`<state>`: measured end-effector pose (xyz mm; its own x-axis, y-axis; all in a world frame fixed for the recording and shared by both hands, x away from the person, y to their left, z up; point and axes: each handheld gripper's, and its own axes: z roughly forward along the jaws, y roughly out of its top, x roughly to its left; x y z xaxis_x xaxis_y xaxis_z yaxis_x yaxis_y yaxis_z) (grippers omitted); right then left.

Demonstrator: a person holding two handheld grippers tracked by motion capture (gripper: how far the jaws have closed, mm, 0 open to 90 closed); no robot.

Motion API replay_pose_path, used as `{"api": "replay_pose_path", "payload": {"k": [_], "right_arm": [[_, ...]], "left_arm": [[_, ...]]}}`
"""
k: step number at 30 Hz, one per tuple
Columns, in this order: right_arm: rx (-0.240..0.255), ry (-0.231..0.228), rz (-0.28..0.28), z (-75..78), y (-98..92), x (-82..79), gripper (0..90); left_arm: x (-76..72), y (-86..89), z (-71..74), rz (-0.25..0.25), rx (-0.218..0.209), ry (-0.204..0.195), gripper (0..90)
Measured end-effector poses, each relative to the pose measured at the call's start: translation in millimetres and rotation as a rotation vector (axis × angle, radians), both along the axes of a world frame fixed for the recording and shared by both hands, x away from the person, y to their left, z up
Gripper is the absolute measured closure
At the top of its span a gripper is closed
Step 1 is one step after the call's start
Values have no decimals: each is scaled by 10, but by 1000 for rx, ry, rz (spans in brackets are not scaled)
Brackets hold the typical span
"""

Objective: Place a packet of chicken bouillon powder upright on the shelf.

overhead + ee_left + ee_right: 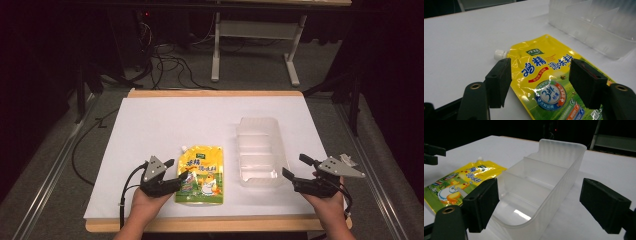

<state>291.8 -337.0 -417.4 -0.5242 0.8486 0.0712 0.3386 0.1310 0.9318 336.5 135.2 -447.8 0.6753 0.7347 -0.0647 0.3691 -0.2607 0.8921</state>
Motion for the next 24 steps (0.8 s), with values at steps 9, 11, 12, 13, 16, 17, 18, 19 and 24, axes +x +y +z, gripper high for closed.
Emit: {"api": "replay_pose_path", "payload": {"k": [9,11,12,13,16,17,18,19,24], "right_arm": [[0,6,-1,0,2,-3,159],[-4,3,2,2,3,-3,159],[-4,3,2,2,3,-3,159],[-7,-1,3,5,1,-2,159],[-5,1,-1,9,-1,-7,159],[-5,2,-2,9,-2,-8,159],[-5,1,-2,9,-2,-8,159],[-5,2,-2,10,-2,-8,160],[-7,6,2,9,10,-10,160]], "left_arm": [[4,12,8,2,-8,4,354],[6,16,10,3,-14,7,354],[6,16,10,3,-14,7,352],[8,21,14,4,-19,10,352],[14,29,17,5,-24,16,352],[18,32,17,4,-28,20,353],[21,37,19,2,-32,27,354],[21,37,19,2,-32,27,355],[146,81,-21,-2,-111,129,395]]}}
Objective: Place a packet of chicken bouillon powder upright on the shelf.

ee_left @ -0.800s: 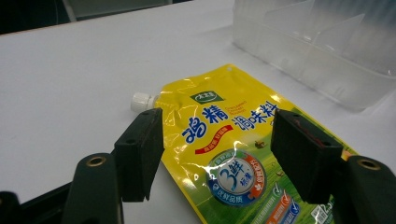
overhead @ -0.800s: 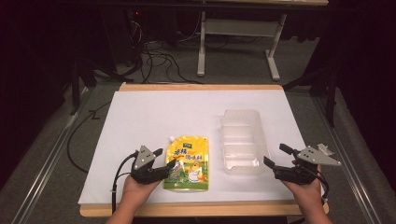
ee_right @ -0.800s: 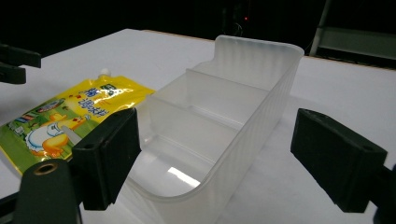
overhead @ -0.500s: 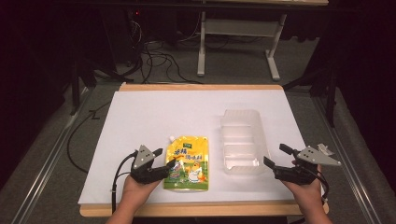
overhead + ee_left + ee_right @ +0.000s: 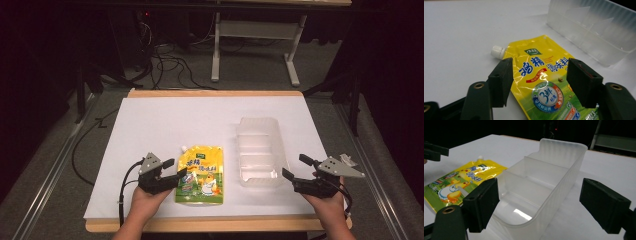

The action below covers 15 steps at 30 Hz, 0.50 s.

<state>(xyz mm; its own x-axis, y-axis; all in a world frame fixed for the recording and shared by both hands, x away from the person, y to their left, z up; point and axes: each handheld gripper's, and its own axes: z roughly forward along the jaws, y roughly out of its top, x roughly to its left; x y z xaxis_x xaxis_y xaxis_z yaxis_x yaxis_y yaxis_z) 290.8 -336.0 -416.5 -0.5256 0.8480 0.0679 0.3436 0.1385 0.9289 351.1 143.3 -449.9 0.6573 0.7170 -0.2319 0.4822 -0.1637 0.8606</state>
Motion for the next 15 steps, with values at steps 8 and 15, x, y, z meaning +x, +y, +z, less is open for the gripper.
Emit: {"api": "replay_pose_path", "payload": {"k": [8,15], "right_arm": [[-10,3,3,-12,18,9,161],[-13,9,7,-25,17,22,162]], "left_arm": [[343,44,-159,51,-33,132,440],[631,82,-302,108,-52,253,458]]}}
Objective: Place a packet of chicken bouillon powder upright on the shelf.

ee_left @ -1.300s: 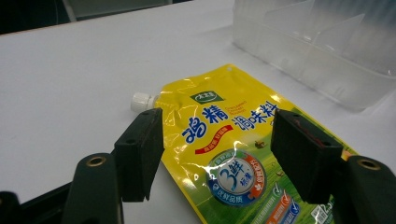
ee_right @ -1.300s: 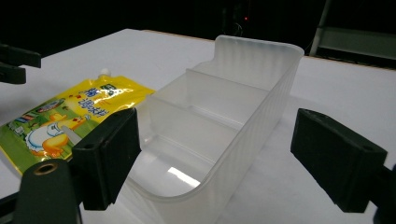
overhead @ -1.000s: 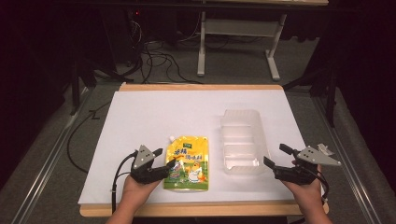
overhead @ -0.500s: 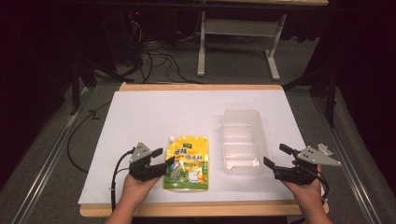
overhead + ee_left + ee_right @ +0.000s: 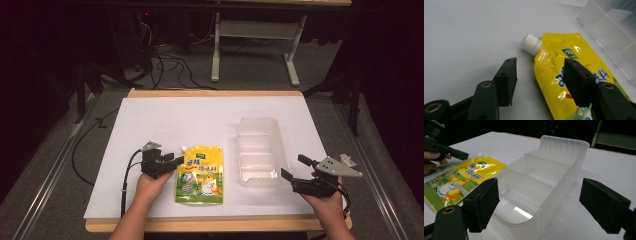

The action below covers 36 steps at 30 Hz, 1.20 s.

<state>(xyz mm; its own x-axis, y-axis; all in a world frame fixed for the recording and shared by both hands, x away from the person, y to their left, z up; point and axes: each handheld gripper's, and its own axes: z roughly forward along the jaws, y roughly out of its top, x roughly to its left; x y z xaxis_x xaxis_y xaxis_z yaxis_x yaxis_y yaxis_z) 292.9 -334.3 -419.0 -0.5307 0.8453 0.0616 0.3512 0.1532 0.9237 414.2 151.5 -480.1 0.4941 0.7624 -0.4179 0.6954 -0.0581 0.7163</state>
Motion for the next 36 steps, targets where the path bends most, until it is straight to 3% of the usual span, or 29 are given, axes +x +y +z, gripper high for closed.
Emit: {"api": "replay_pose_path", "payload": {"k": [2,12,15,18,23,27,29,30,31,32,33,34,36], "right_arm": [[-2,-1,2,-1,4,0,162],[-10,5,4,-13,16,2,166],[-12,3,4,-10,17,-1,166],[-10,3,3,-5,13,-5,167],[-8,5,1,-4,6,-5,167],[-6,4,0,-2,1,-5,167],[-5,5,1,-1,2,-4,168],[-4,3,2,1,4,-4,168],[-4,3,2,1,4,-4,168],[-5,3,1,2,6,-6,171],[-5,2,0,6,11,-12,172],[-9,-2,1,12,16,-18,172],[-10,-5,2,17,21,-23,172]], "left_arm": [[62,1,-24,-1,15,21,460],[147,-30,-60,-62,-57,105,543],[139,-51,-62,-64,-54,110,573],[126,-80,-72,-86,-44,114,672],[95,-86,-64,-80,-38,96,789],[20,-127,-31,-86,-11,47,880],[-50,-191,15,-81,52,-10,900],[-125,-254,61,-56,96,-69,900],[-125,-254,61,-56,96,-69,900],[-200,-312,106,-34,131,-127,900],[-235,-333,131,-26,151,-155,900],[-316,-381,186,8,160,-210,900],[-405,-429,253,45,161,-265,900]]}}
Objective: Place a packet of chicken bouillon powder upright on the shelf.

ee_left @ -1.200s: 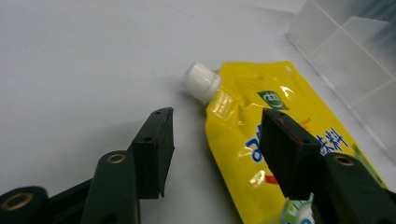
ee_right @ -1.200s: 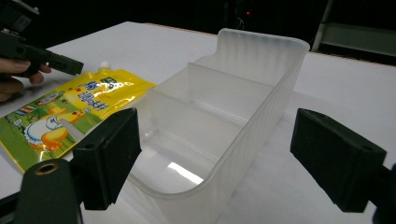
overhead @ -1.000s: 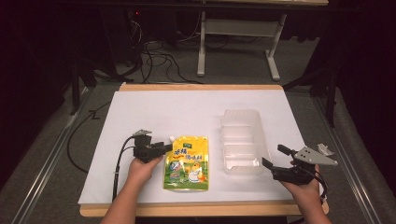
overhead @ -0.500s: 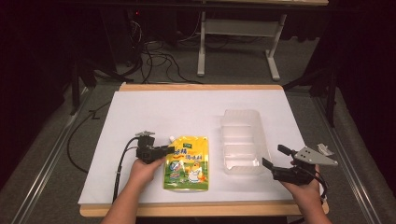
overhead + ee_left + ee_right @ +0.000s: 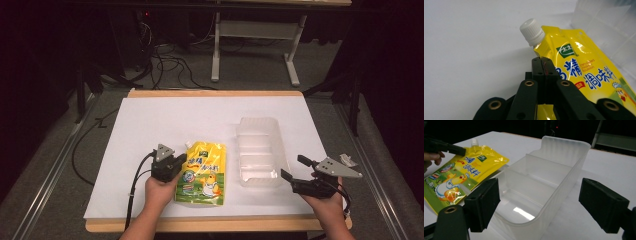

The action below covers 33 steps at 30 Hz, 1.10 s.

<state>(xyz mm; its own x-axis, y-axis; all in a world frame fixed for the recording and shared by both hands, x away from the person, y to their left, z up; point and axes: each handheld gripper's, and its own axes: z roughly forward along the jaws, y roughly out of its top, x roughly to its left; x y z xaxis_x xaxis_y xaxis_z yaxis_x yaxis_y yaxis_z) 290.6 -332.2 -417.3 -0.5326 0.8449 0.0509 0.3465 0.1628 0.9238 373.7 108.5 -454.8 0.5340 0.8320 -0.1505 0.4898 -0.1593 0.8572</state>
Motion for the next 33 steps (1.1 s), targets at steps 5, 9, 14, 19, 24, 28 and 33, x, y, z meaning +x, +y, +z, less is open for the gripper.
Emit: {"api": "replay_pose_path", "payload": {"k": [5,9,14,19,24,28,33], "right_arm": [[2,-4,2,4,-2,-5,173],[4,-3,-1,6,-8,-6,174],[4,-9,-3,14,-10,-14,175],[6,-12,-5,17,-15,-16,175],[9,-11,-7,20,-13,-25,175],[12,-14,-8,27,-13,-31,176],[12,-17,-8,47,3,-43,175]], "left_arm": [[-186,-93,147,29,3,-131,900],[-333,-142,252,35,-32,-224,900],[-495,-153,343,18,-44,-302,900],[-607,-138,385,18,-49,-330,900],[-747,-118,432,10,-45,-368,900],[-891,-102,480,-8,-41,-402,900],[-988,-96,511,-25,-34,-429,900]]}}
